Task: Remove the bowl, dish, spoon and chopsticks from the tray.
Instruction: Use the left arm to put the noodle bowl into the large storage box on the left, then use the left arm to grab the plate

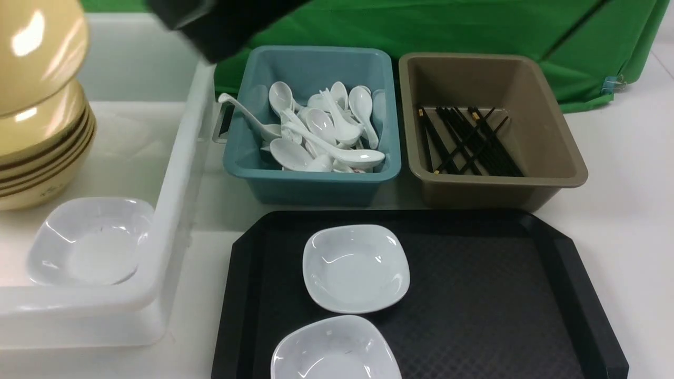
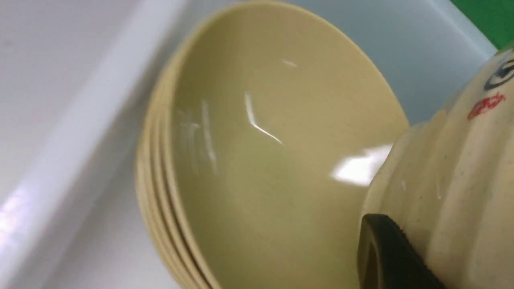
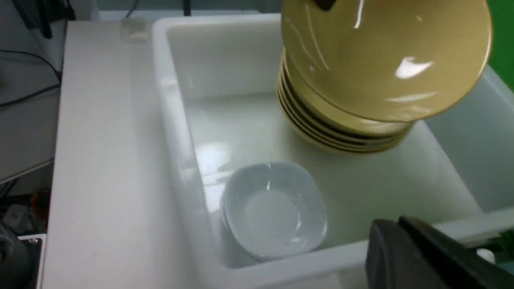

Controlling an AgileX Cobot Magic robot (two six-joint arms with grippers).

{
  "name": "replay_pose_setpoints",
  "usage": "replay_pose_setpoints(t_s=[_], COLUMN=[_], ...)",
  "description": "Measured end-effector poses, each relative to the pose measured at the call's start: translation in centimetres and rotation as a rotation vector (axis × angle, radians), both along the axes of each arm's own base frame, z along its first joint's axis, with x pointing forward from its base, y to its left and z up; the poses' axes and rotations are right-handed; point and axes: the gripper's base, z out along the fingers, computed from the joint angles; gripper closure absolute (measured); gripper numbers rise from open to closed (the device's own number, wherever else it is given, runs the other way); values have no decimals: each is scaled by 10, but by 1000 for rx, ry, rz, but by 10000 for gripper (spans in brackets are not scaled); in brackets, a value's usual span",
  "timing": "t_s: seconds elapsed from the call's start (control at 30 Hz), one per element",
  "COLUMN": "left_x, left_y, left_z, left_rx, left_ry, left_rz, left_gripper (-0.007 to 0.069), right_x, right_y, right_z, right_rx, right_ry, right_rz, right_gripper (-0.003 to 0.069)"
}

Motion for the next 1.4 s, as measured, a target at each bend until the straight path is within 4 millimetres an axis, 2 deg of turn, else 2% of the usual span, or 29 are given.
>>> replay_pose_setpoints(t_s=[0.07,0.23,0.27,0.37,0.4,0.47,0.5,0.57,0.63,0.73,0.83,0.9,0.93,0.97,1.03,1.07,1.1,1.13,1.17,1.2,1.23,1.3,1.33,1.37,1.4], left_x=[7,21,22,30,30,31,31,29,28,16,9,-2,-4,-6,-12,-12,-12,-12,-15,-17,-18,-25,-30,-41,-44], left_y=[11,22,23,31,32,33,33,33,33,35,31,18,16,9,-21,-44,-63,-67,-104,-127,-136,-184,-204,-247,-260], left_z=[-17,-48,-49,-64,-65,-66,-66,-58,-53,-21,-4,14,17,21,39,48,54,56,65,70,71,74,72,60,54], left_rx=[0,-15,-13,-16,-16,-7,-4,46,80,201,232,205,204,184,169,181,190,190,185,180,182,180,179,174,169], left_ry=[16,58,57,56,56,53,54,53,57,58,45,40,36,35,11,0,-8,-9,-8,-11,-15,-19,-10,29,49], left_rz=[14,-2,0,29,29,29,26,6,0,41,58,36,30,5,-127,-229,-311,-328,-466,-547,-576,-723,-786,-937,-984], left_gripper=[606,568,564,449,442,339,330,230,206,129,124,174,192,224,410,519,566,566,609,620,622,631,634,634,634], right_x=[-4,-8,-8,-8,-8,-8,-8,-7,-4,11,19,32,35,37,46,50,51,51,51,51,50,43,38,30,25], right_y=[17,25,25,25,25,24,24,23,20,0,-16,-46,-50,-61,-87,-104,-113,-115,-133,-140,-143,-156,-161,-167,-170], right_z=[-5,-7,-7,-5,-5,-6,-7,-9,-10,-12,-10,-2,-2,2,8,8,9,9,5,1,0,-8,-12,-16,-18], right_rx=[9,27,28,33,31,17,16,-11,-33,-125,-172,-200,-199,-194,-180,-184,-184,-186,-207,-220,-227,-256,-267,-282,-287], right_ry=[-17,-25,-26,-28,-28,-24,-22,-16,-12,20,42,85,90,100,118,133,137,138,160,171,177,208,220,235,241], right_rz=[33,43,43,43,44,43,43,19,-8,-135,-194,-295,-311,-344,-425,-473,-496,-502,-545,-561,-568,-591,-597,-598,-597], right_gripper=[650,650,650,648,648,648,648,648,648,645,643,641,641,640,640,640,640,640,640,640,640,640,640,640,640])
